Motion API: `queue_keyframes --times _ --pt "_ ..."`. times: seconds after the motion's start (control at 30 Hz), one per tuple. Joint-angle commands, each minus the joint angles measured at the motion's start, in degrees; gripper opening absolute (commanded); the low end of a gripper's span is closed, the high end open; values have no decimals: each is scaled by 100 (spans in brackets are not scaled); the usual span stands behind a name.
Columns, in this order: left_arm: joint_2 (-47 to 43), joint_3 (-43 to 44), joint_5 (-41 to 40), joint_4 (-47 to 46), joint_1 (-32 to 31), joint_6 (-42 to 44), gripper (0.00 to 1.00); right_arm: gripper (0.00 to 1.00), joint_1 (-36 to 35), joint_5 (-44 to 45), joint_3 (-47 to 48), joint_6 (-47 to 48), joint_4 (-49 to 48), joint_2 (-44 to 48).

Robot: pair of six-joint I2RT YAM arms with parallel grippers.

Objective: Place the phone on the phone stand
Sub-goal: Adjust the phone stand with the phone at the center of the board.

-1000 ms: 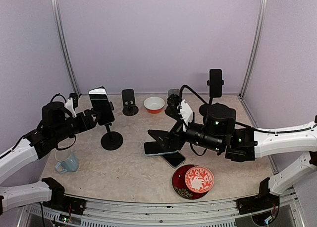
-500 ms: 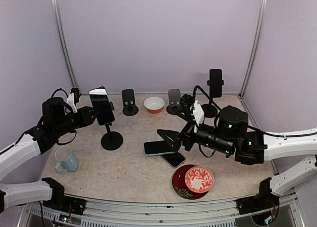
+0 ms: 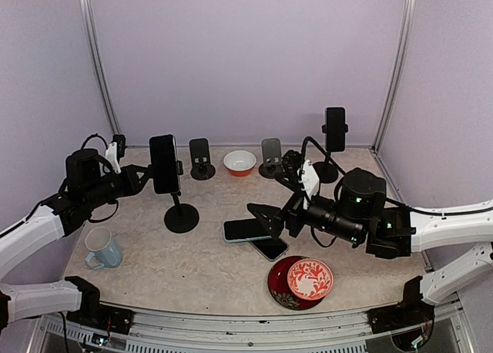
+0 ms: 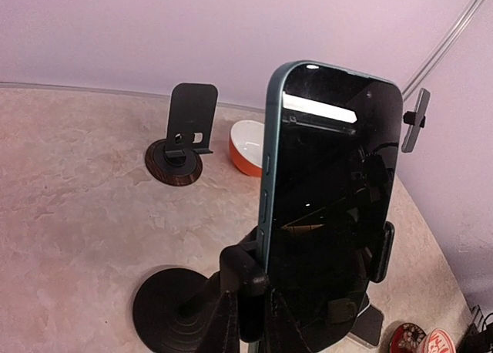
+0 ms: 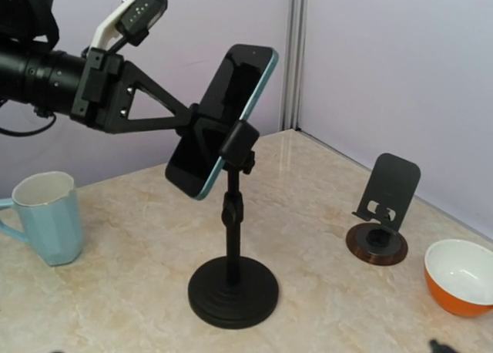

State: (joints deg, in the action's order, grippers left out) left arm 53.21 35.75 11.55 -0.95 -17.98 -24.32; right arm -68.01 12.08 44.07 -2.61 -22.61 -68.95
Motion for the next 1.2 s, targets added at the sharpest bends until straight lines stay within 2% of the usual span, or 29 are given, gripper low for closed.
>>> queue_keyframes --times 0.0,0.2,0.57,0.77,0.9,0.93,1.1,1.17 --pt "-70 418 29 -227 68 75 5 100 60 -46 216 41 -148 -175" --pt "321 759 136 -445 383 -47 0 100 57 -143 356 17 -141 -344" --pt "592 1554 -311 -256 395 566 0 100 60 -208 522 6 -39 -407" --pt "806 1787 -634 -552 618 614 0 100 60 -317 689 -2 -33 -627" --pt "884 1965 -472 -478 690 455 0 100 59 -363 745 -36 42 -677" --pt "831 1948 -448 -461 696 392 3 100 60 -373 743 -45 66 -667" --pt "451 1695 -390 -329 690 194 50 100 60 -295 667 -46 74 -594" --pt "318 1599 -366 -215 690 177 58 100 60 -298 676 -40 73 -600"
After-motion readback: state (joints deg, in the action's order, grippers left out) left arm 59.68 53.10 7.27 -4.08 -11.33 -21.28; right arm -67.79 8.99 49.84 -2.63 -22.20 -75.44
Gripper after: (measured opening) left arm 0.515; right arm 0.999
